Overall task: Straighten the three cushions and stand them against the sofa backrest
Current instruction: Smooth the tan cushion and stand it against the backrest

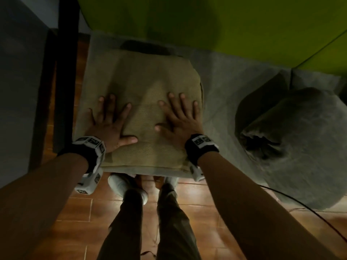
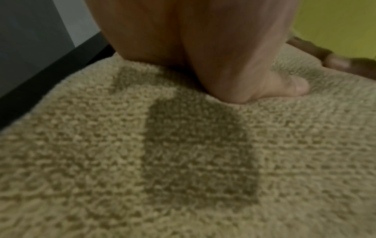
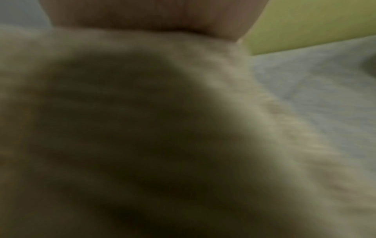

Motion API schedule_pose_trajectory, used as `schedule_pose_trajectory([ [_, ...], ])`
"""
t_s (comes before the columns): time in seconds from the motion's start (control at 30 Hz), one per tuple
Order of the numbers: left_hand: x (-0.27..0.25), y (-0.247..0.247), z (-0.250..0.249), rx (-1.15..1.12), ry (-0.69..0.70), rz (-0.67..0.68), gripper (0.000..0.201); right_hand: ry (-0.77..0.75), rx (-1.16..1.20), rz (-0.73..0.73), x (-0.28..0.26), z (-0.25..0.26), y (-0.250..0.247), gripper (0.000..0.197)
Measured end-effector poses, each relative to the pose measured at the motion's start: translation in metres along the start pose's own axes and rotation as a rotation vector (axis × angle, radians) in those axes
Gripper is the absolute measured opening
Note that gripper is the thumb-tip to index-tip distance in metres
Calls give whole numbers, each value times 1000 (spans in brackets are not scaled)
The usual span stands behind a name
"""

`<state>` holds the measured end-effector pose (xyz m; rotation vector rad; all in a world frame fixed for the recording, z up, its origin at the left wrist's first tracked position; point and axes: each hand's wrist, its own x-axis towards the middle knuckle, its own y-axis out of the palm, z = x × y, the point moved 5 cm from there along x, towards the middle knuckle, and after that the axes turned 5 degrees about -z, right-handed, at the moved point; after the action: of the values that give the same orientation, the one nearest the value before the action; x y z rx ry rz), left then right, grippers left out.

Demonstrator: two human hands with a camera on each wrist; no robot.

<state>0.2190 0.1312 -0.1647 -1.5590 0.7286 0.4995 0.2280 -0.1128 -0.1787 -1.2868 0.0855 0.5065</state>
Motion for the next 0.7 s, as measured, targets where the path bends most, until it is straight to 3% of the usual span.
schedule_pose_trajectory([
  [0.17,4,-1,-4,5,-4,10,118,40,134,122,0,-27,5,87],
  [0.27,2,-5,-9,20,-32,17,118,86,273,75,-6,-26,-3,87],
  [0.43,-5,-1,-3,0,-69,-56,112,487,850,75,-58,-37,-3,96],
  [0.53,-8,2,2,8,-73,-97,112,604,948,217,-105,-41,9,108],
  [0.57,-10,2,3,-1,-70,-109,112,608,893,282,-119,-43,15,105],
  [0.63,-13,1,2,-3,-57,-128,112,569,732,342,-140,-49,28,79],
  [0.7,-16,-1,4,6,-52,-142,114,571,698,287,-154,-61,34,48],
])
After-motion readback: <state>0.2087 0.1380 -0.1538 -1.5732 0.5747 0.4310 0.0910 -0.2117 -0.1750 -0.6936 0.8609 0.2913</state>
